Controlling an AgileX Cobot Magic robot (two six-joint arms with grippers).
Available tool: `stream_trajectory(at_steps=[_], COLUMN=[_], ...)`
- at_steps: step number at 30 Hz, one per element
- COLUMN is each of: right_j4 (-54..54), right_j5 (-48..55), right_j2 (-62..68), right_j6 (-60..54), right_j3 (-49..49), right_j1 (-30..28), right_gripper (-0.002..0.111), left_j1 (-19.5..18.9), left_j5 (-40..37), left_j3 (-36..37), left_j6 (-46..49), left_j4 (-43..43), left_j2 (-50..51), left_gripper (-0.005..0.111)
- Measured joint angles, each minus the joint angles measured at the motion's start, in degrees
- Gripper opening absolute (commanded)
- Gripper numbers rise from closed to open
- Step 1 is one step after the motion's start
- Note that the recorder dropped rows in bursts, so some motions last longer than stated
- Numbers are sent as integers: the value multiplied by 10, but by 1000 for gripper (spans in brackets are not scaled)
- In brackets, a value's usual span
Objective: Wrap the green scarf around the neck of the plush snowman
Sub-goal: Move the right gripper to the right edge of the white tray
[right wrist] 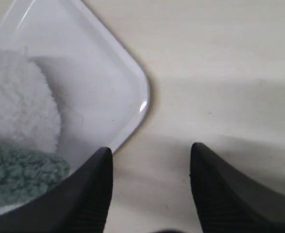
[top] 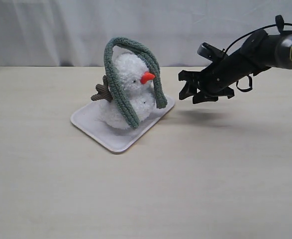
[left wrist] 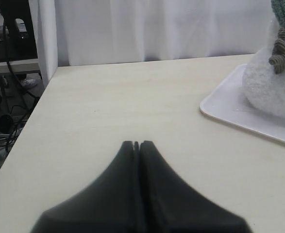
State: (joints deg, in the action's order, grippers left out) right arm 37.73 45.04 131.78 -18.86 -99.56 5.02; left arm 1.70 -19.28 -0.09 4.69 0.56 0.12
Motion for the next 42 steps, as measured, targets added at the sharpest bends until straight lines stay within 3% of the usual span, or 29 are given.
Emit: stream_trajectory(at_steps=[21, 28, 38, 42], right_j4=[-28, -158, -114, -113], right_j5=[4, 12, 20, 34], right_j2=[95, 97, 97, 97], right_j6=[50, 146, 114, 114], right_j3=[-119, -137, -137, -137], right_j1=[33, 57, 71, 71], right_gripper=[42, 40, 4, 4], left_j1=[0, 0, 0, 0], left_j5=[0, 0, 0, 0], left_j3=[0, 0, 0, 0], left_j6=[0, 0, 0, 0], left_j4=[0, 0, 0, 0], left_j2=[0, 0, 0, 0], left_gripper=[0, 0, 0, 0])
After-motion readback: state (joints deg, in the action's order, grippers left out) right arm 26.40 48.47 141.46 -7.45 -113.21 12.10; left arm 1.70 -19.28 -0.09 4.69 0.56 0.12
